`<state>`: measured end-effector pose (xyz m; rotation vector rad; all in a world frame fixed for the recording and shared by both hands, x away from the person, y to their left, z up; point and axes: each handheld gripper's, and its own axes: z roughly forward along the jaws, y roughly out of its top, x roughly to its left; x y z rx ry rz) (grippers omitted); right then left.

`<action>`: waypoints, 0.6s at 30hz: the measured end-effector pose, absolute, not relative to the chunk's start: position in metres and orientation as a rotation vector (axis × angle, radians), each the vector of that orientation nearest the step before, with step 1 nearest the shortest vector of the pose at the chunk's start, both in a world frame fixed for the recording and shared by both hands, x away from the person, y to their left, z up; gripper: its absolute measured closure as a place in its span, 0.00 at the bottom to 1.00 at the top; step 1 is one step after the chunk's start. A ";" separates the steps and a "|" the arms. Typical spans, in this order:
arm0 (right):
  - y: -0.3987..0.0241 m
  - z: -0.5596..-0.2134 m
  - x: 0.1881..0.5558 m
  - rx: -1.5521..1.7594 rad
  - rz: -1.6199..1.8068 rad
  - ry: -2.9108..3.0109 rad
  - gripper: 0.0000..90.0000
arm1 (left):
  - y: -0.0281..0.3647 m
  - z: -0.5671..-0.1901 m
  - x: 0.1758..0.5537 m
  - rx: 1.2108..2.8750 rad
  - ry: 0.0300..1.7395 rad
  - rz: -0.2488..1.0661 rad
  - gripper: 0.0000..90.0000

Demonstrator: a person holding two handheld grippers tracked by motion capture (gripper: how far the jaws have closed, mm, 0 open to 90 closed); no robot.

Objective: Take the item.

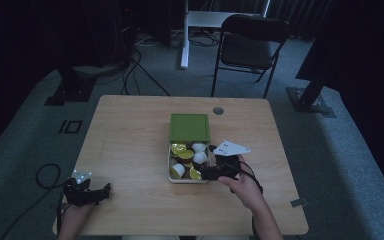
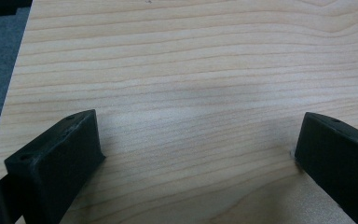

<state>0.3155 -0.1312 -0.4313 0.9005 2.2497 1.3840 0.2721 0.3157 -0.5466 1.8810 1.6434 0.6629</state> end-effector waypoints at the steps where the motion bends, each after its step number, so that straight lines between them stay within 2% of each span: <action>1: -0.131 -0.431 0.315 0.901 1.384 2.250 0.18 | 0.316 -0.547 0.272 1.881 1.643 0.663 0.01; 14: -0.100 -0.448 0.311 0.858 1.393 2.341 0.19 | 0.316 -0.547 0.272 1.880 1.643 0.663 0.01; 15: -0.100 -0.448 0.311 0.858 1.393 2.341 0.20 | 0.316 -0.547 0.272 1.881 1.643 0.663 0.01; 16: -0.095 -0.453 0.311 0.860 1.384 2.349 0.27 | 0.316 -0.547 0.272 1.881 1.643 0.663 0.01; 18: -0.089 -0.460 0.312 0.855 1.378 2.367 0.27 | 0.316 -0.547 0.272 1.881 1.643 0.663 0.01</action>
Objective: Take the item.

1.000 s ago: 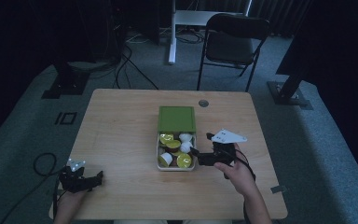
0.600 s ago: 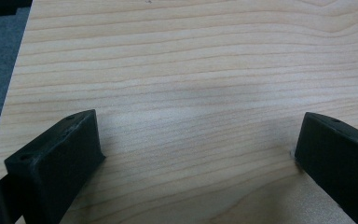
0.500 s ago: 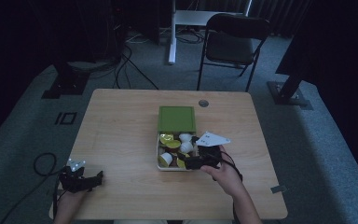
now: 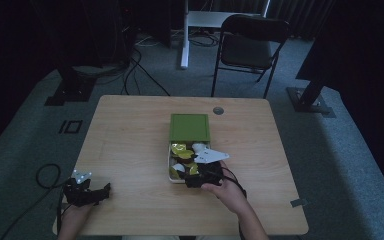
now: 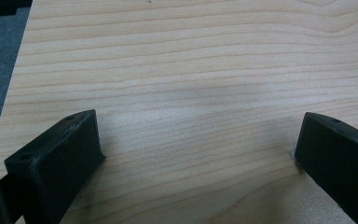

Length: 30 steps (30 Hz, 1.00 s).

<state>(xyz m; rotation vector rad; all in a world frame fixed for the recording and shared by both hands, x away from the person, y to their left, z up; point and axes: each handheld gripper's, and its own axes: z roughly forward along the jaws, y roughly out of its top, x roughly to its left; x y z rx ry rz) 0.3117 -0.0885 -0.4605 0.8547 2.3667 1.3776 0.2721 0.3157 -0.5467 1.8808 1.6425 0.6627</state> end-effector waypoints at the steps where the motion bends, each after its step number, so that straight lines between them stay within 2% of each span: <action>1: -0.089 -0.460 0.312 0.855 1.378 2.367 0.27 | 0.316 -0.547 0.272 1.881 1.643 0.663 0.01; 11: -0.073 -0.481 0.313 0.896 1.341 2.402 0.28 | 0.316 -0.547 0.272 1.883 1.642 0.662 0.01; 12: -0.072 -0.483 0.313 0.912 1.335 2.386 0.32 | 0.316 -0.547 0.272 1.883 1.642 0.662 0.01; 30: -0.064 -0.493 0.317 0.947 1.276 2.392 0.39 | 0.316 -0.547 0.272 1.881 1.642 0.662 0.01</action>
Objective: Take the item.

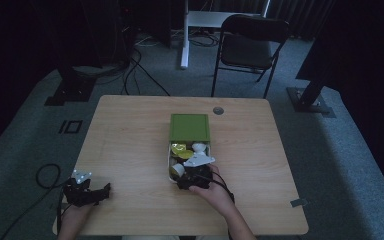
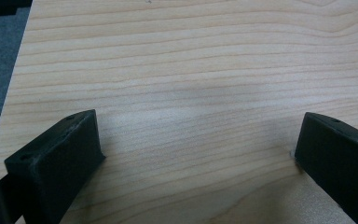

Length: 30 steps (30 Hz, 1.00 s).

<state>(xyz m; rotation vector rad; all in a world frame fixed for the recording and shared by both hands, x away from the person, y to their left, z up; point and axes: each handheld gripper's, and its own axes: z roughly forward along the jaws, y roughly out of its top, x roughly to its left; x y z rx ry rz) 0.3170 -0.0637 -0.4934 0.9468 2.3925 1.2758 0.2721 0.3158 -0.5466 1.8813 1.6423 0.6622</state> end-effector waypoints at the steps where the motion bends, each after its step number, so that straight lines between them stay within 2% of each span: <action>1: -0.063 -0.494 0.318 0.960 1.288 2.395 0.39 | 0.316 -0.547 0.272 1.882 1.642 0.662 0.01; 3: -0.062 -0.495 0.319 0.956 1.287 2.403 0.39 | 0.316 -0.547 0.272 1.881 1.642 0.663 0.01; 13: -0.058 -0.502 0.328 0.966 1.206 2.446 0.57 | 0.316 -0.547 0.272 1.881 1.643 0.663 0.01; 22: -0.056 -0.500 0.331 0.992 1.184 2.455 0.61 | 0.316 -0.547 0.272 1.881 1.643 0.663 0.01; 30: -0.061 -0.489 0.327 0.993 1.247 2.426 0.62 | 0.316 -0.547 0.272 1.881 1.643 0.663 0.01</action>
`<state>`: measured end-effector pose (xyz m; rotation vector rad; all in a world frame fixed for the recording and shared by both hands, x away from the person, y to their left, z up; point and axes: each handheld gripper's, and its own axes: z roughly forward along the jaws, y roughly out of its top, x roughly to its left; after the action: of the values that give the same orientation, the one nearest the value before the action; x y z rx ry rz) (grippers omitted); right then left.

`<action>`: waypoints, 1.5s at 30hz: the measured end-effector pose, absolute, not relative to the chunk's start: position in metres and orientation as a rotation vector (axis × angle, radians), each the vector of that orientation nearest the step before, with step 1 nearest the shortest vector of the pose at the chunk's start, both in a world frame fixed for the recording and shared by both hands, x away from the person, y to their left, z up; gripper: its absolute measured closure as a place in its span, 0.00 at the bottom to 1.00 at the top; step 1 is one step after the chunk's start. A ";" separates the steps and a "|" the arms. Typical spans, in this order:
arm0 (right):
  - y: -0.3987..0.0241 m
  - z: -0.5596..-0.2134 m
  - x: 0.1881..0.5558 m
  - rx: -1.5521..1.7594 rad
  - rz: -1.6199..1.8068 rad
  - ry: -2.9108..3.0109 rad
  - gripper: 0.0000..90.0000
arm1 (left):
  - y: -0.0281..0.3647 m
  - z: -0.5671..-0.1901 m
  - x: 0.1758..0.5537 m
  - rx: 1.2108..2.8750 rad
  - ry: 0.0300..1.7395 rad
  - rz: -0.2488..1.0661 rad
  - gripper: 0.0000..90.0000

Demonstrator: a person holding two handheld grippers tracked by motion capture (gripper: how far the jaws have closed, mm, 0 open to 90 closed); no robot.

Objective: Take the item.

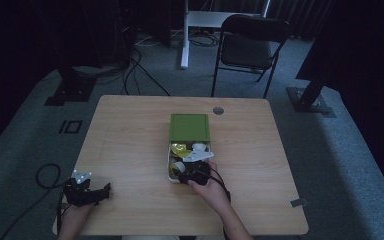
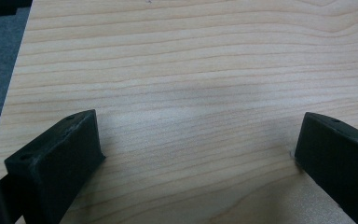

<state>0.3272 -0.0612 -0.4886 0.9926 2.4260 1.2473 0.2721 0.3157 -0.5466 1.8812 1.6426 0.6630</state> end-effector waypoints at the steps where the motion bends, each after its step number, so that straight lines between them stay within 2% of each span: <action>1: -0.062 -0.487 0.327 0.995 1.253 2.427 0.62 | 0.316 -0.547 0.272 1.881 1.643 0.663 0.01; 45: -0.125 -0.420 0.337 0.973 1.437 2.072 0.62 | 0.316 -0.547 0.272 1.882 1.643 0.662 0.01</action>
<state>0.3370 -0.1251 -0.4202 0.9732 2.0724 1.4368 0.2721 0.3158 -0.5465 1.8821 1.6433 0.6624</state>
